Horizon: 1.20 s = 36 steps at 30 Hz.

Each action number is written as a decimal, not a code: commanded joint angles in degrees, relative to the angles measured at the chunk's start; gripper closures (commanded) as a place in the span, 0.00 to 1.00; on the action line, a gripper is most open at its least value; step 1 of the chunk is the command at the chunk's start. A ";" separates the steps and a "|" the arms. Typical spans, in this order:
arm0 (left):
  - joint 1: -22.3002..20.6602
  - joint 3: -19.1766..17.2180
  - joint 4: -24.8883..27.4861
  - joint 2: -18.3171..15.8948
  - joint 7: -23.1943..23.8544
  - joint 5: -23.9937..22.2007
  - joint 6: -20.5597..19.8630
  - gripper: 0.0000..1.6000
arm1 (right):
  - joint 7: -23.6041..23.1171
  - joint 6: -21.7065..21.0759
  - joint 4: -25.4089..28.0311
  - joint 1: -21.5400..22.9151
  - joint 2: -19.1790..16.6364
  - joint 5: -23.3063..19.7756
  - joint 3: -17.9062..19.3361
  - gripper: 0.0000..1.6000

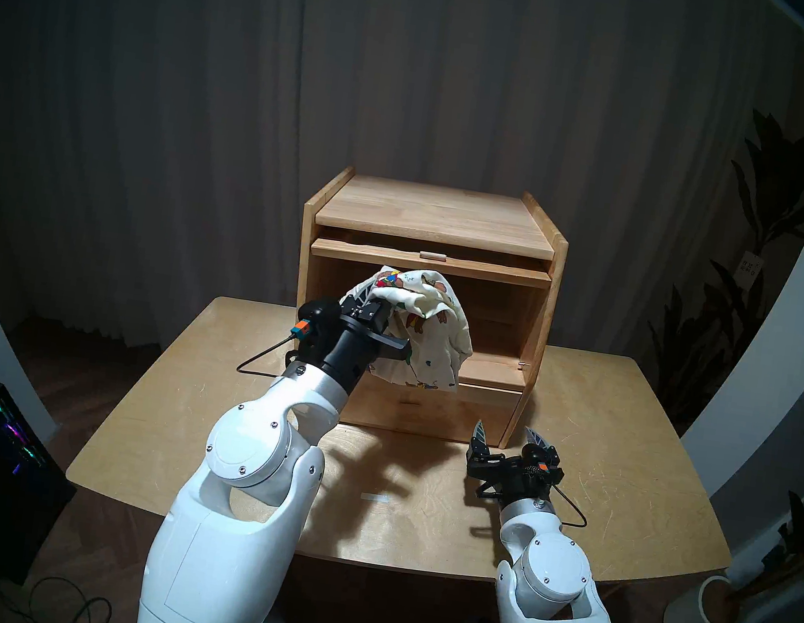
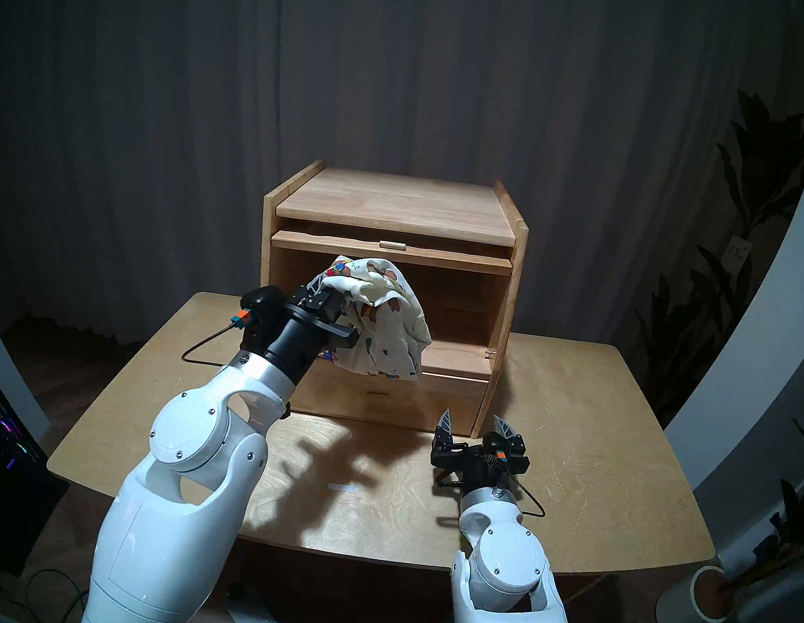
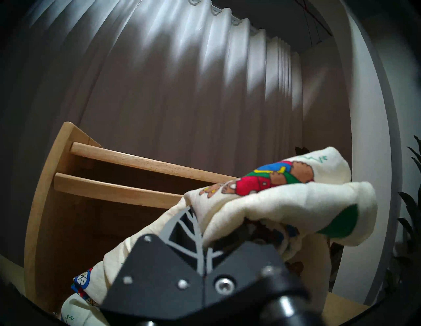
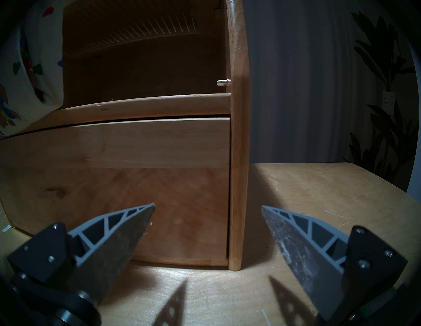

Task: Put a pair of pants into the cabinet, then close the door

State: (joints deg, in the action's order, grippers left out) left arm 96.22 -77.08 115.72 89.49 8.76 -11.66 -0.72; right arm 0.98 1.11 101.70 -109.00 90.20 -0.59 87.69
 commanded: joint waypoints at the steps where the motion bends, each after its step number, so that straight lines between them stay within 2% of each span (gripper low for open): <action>1: -5.92 0.19 0.76 1.49 -0.57 1.27 1.11 1.00 | 0.00 0.35 1.21 0.29 -0.01 0.02 0.02 0.00; 7: -9.47 0.05 -0.60 2.37 -1.36 3.25 1.53 1.00 | 0.01 0.35 1.19 0.30 -0.02 0.02 0.02 0.00; 11: -11.56 1.06 -7.29 2.64 -2.16 3.98 2.72 1.00 | 0.01 0.36 1.50 0.12 -0.03 0.03 0.02 0.00; 12: -11.94 1.39 -8.16 2.68 -2.68 4.20 1.13 1.00 | 0.01 0.35 1.58 0.07 -0.03 0.03 0.02 0.00; 14: -10.17 2.10 -10.09 2.20 -3.74 5.51 1.62 1.00 | 0.01 0.32 1.67 0.02 -0.04 0.03 0.02 0.00; 15: -9.43 2.34 -12.16 2.02 -3.65 5.81 3.79 1.00 | 0.01 0.32 1.69 0.00 -0.04 0.03 0.02 0.00; 16: -7.71 2.73 -12.16 1.54 -4.65 6.87 3.41 1.00 | 0.01 0.32 1.66 0.02 -0.04 0.03 0.02 0.00; 20: -6.79 2.96 -17.32 1.28 -5.79 6.51 7.91 1.00 | 0.01 0.29 1.74 -0.03 -0.04 0.04 0.02 0.00; 21: -5.75 2.95 -17.21 1.02 -5.23 4.33 7.62 1.00 | 0.01 0.23 1.85 -0.09 -0.04 0.04 0.01 0.00; 22: -5.75 2.95 -17.21 1.02 -5.23 4.33 7.62 1.00 | 0.01 0.23 1.85 -0.09 -0.04 0.04 0.01 0.00; 23: -5.21 2.97 -16.88 0.87 -4.74 4.05 7.16 1.00 | 0.02 0.22 1.87 -0.11 -0.04 0.04 0.01 0.00; 27: -4.55 1.69 -14.75 0.92 -2.25 -3.68 2.36 1.00 | 0.01 0.21 1.87 -0.11 -0.04 0.04 0.01 0.00; 28: -5.73 0.12 -13.66 1.58 -0.94 -6.32 -0.58 1.00 | 0.01 0.26 1.78 -0.05 -0.04 0.04 0.02 0.00; 30: -6.81 -0.28 -13.48 1.84 -1.57 -7.06 -1.44 1.00 | 0.01 0.28 1.70 0.00 -0.04 0.03 0.02 0.00; 33: -10.13 -2.12 -13.54 3.00 -2.24 -10.67 -5.53 1.00 | 0.01 0.30 1.49 0.12 -0.03 0.02 0.02 0.00; 36: -11.25 -3.63 -12.69 3.23 -3.15 -13.87 -8.35 1.00 | 0.01 0.29 1.37 0.18 -0.02 0.01 0.02 0.00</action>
State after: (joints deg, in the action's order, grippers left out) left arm 90.55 -77.93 100.10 90.94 6.22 -19.72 -3.72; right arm 0.99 1.09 101.99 -109.11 90.20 -0.60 87.69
